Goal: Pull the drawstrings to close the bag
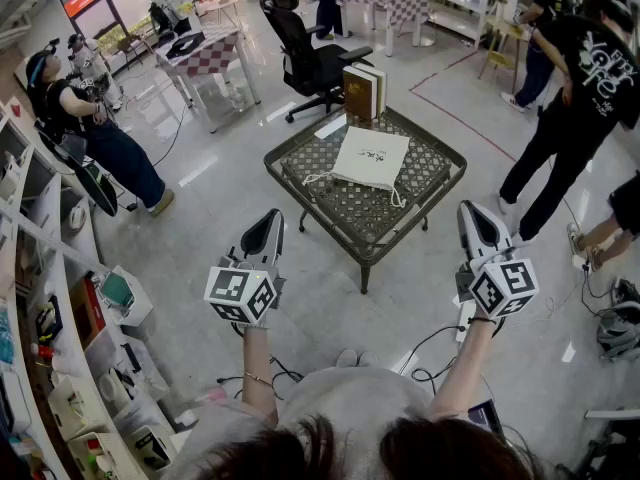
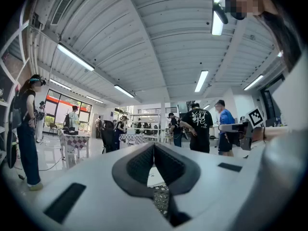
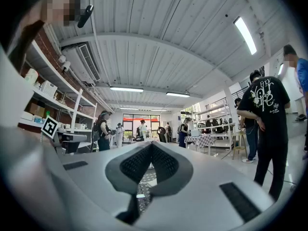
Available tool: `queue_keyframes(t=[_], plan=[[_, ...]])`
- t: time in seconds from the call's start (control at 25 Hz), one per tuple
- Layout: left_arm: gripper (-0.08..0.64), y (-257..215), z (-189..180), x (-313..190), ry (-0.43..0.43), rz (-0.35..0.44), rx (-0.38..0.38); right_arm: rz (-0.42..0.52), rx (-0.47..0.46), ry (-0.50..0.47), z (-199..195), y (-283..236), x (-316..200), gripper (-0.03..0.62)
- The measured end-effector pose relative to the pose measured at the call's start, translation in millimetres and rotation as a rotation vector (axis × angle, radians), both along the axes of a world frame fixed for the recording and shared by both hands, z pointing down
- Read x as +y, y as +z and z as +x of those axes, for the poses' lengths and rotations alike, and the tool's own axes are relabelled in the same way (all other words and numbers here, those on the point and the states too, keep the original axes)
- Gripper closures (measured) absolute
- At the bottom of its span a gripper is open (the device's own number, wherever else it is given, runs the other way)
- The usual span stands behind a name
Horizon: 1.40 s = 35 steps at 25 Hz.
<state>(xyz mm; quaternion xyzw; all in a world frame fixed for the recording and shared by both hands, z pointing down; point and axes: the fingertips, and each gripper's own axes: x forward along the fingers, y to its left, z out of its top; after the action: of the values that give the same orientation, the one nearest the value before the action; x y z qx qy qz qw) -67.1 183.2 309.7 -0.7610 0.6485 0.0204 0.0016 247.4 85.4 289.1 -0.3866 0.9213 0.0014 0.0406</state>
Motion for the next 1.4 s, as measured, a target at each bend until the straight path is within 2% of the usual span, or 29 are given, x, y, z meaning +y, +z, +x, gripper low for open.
queue_keyframes(t=[0.56, 0.96, 1.16, 1.4], plan=[[0.535, 2.7, 17.9, -4.8, -0.009, -0.009, 0.001, -0.008, 0.01, -0.019, 11.1, 4.3, -7.3, 0.571], [0.535, 3.2, 31.8, 4.1, -0.044, -0.017, -0.008, -0.025, -0.007, -0.049, 15.0, 8.2, -13.3, 0.571], [0.535, 6.4, 23.7, 5.1, -0.064, -0.032, -0.007, -0.045, -0.027, -0.053, 7.3, 10.7, -22.3, 0.571], [0.535, 16.2, -3.1, -9.3, -0.069, -0.04, 0.007, -0.053, -0.017, -0.061, -22.8, 18.0, -38.0, 0.571]])
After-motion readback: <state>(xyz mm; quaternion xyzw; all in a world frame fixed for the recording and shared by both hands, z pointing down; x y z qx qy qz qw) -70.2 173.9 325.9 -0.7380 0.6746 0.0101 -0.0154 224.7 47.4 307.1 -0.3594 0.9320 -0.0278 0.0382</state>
